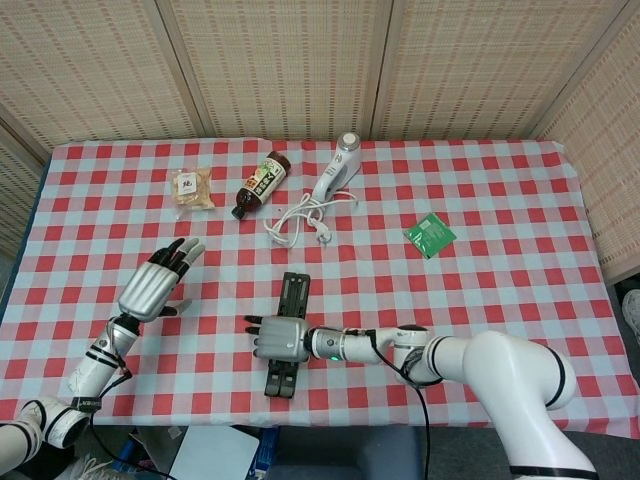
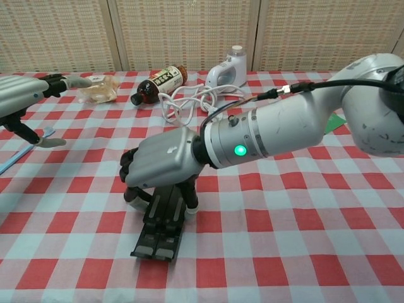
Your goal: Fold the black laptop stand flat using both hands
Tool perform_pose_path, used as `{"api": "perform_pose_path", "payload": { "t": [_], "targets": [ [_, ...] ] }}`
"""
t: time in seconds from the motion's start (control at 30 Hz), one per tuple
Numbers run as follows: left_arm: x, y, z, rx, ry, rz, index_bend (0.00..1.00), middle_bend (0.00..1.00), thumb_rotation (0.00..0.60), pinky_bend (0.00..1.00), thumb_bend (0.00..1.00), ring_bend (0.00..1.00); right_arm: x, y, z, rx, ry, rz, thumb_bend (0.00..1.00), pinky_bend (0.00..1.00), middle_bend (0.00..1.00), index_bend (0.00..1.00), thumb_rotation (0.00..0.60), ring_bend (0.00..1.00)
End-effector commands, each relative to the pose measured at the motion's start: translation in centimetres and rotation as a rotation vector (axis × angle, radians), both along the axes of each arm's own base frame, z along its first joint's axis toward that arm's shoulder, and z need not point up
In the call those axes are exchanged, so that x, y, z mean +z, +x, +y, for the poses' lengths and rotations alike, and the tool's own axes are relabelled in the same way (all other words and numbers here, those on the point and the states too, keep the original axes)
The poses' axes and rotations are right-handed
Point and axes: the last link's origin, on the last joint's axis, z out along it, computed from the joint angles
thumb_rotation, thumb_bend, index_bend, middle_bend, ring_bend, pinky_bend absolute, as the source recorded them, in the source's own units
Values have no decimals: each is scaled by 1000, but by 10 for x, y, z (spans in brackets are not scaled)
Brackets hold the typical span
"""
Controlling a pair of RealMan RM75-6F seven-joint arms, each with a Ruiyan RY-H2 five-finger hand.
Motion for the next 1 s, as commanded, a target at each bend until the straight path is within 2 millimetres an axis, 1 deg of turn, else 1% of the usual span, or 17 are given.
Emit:
{"api": "perform_pose_path", "payload": {
  "t": [0.03,0.07,0.1,0.13,0.2,0.23,0.3,0.43,0.53,0.57,0.63,0.67,0.77,0.87,0.93,0.97,1.0],
  "targets": [
    [-1,1,0,-2,-2,4,0,0,600,194,218,0,3,-3,-2,2,-3,-5,165,0,489,437,600,134],
    [-1,2,0,-3,-2,5,0,0,600,194,218,0,3,-4,-2,2,-4,-2,165,0,468,433,600,133],
    [-1,2,1,-4,-2,6,0,0,600,194,218,0,4,-5,-2,1,-6,2,153,0,414,397,600,115],
    [-1,3,1,-5,-2,7,0,0,600,194,218,0,6,-6,-3,-5,-11,3,133,0,342,330,600,85],
    [0,4,1,-7,-1,8,0,0,600,194,218,0,9,-7,-3,-20,-23,0,61,0,123,83,600,9],
    [0,5,2,-8,1,9,0,0,600,194,218,0,12,-7,-4,-29,-29,-8,37,0,52,20,600,0],
    [2,6,2,-8,4,12,0,0,600,194,218,0,19,-7,-4,-42,-49,-35,16,0,0,0,600,0],
    [9,8,3,1,21,18,0,0,600,194,218,0,39,-14,-5,-93,-98,-94,15,0,0,0,600,0],
    [18,6,1,18,55,20,0,0,600,194,218,0,61,-25,-6,-135,-158,-141,21,0,0,0,600,0],
    [22,4,0,28,74,26,0,0,600,194,218,0,70,-31,-5,-156,-185,-161,29,0,4,0,600,0],
    [28,1,-2,48,100,37,0,0,600,194,219,0,85,-41,-3,-178,-235,-193,84,0,36,0,600,0],
    [33,-1,-4,64,115,41,0,0,600,194,219,0,96,-48,-1,-187,-272,-216,101,0,51,0,600,0],
    [44,-6,-11,113,147,47,0,0,600,194,218,0,123,-70,5,-221,-375,-261,146,11,149,5,600,0],
    [54,-11,-17,150,177,39,0,0,600,194,218,0,147,-93,13,-274,-471,-286,148,88,219,65,600,19],
    [62,-17,-25,174,199,33,0,0,600,194,218,0,167,-113,20,-334,-552,-305,148,152,265,119,600,63],
    [64,-18,-27,178,204,30,0,0,600,194,218,0,172,-118,23,-351,-571,-311,148,166,277,131,600,75],
    [68,-21,-32,186,215,26,0,0,600,194,218,1,181,-129,27,-386,-608,-320,149,182,293,148,600,88]
  ]
}}
